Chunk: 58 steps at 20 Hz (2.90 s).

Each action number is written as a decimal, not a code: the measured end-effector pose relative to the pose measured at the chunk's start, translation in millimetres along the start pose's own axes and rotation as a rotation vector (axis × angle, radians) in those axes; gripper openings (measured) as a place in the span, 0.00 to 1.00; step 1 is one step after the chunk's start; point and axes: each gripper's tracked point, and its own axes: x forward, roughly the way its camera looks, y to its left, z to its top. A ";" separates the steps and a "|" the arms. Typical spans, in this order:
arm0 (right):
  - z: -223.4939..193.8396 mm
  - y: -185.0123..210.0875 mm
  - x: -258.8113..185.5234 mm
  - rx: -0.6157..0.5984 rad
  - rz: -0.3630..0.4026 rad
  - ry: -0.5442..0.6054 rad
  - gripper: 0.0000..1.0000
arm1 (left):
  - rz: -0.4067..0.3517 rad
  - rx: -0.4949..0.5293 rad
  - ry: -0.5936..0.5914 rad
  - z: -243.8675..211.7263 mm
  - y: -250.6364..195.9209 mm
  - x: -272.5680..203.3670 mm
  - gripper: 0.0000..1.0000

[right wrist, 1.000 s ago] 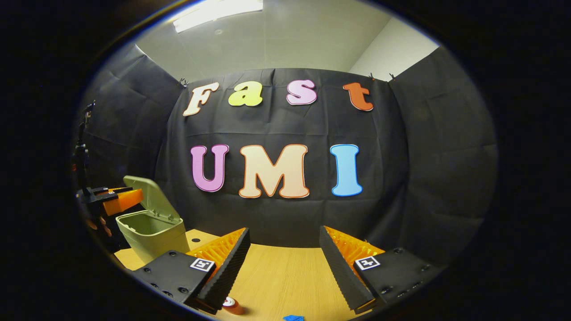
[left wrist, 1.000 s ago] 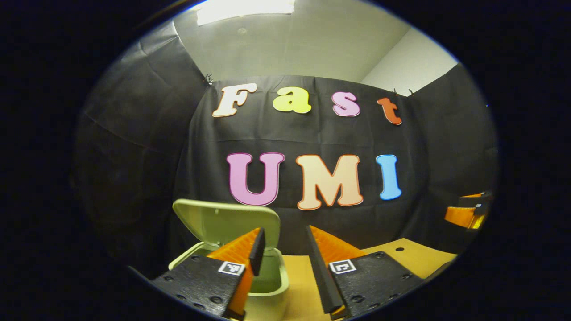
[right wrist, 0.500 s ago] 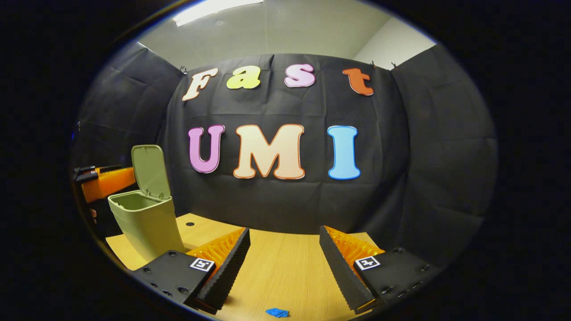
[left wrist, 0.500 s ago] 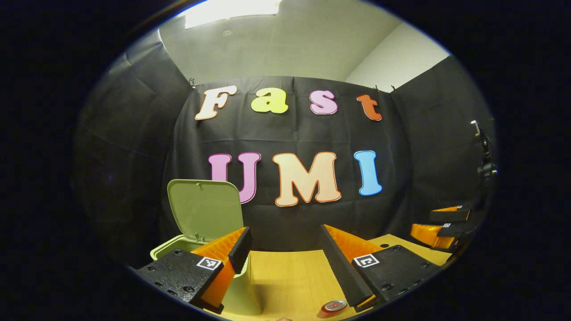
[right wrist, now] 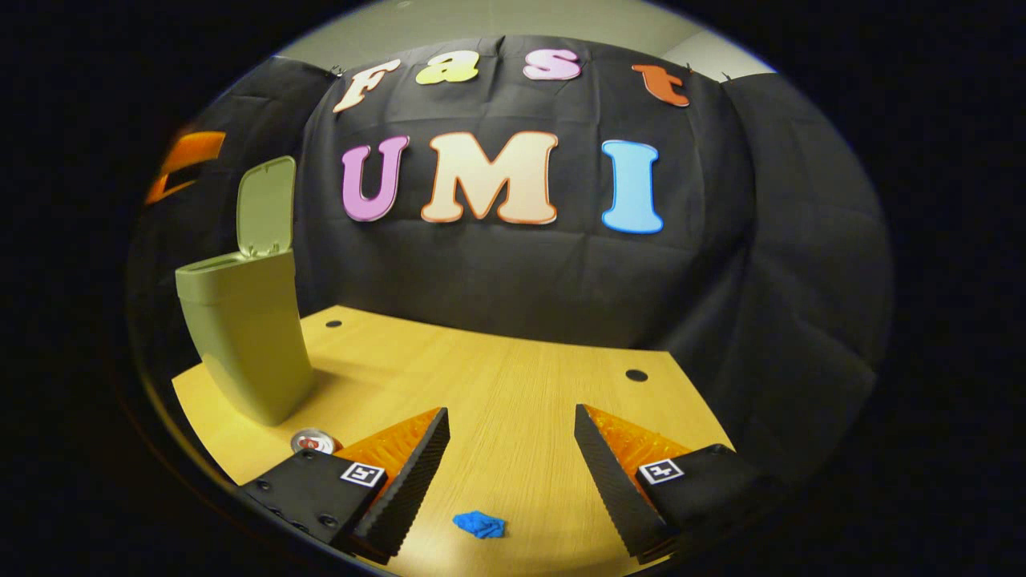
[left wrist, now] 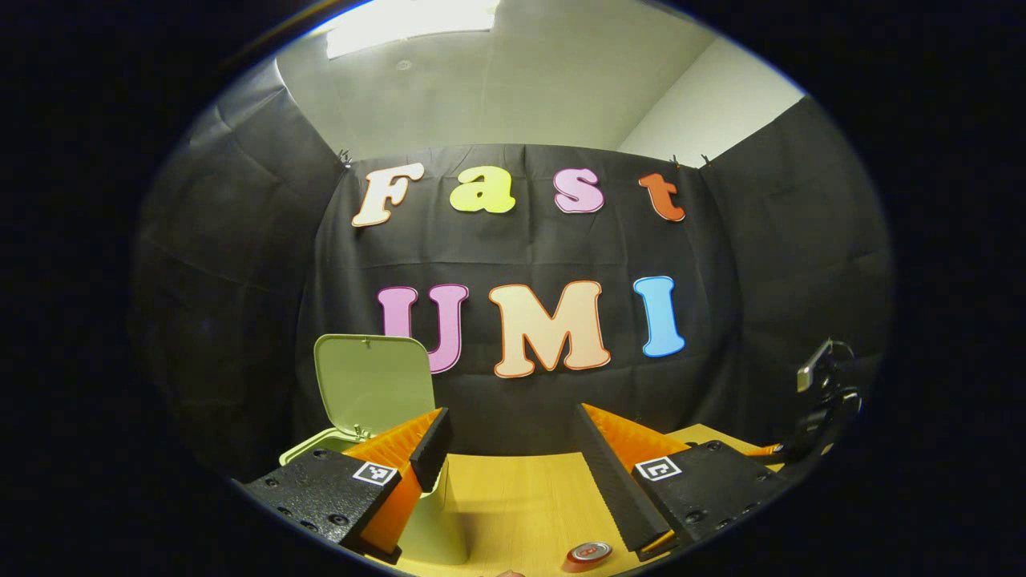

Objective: Press the lid of the desktop garbage bin to open it, pick up the crumpled paper on the desktop and throw it into the bin, then pick up the pop can on the desktop and drop it into the bin, and finally close the garbage bin lid.

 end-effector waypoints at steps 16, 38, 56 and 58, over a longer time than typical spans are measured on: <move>-164.5 24.3 16.5 -0.006 0.072 0.393 1.00 | 0.088 0.056 0.037 -4.1 38.3 -11.2 0.92; -9.6 43.4 18.8 0.117 0.124 0.131 0.15 | 0.112 0.050 0.030 -2.6 58.9 -21.2 0.92; 190.1 191.1 -8.9 0.076 0.376 -0.231 0.15 | 0.258 0.041 0.088 -31.2 150.7 -57.3 0.95; 196.9 213.8 -11.7 0.068 0.410 -0.240 0.15 | 0.276 0.045 0.097 -35.0 164.7 -61.8 0.94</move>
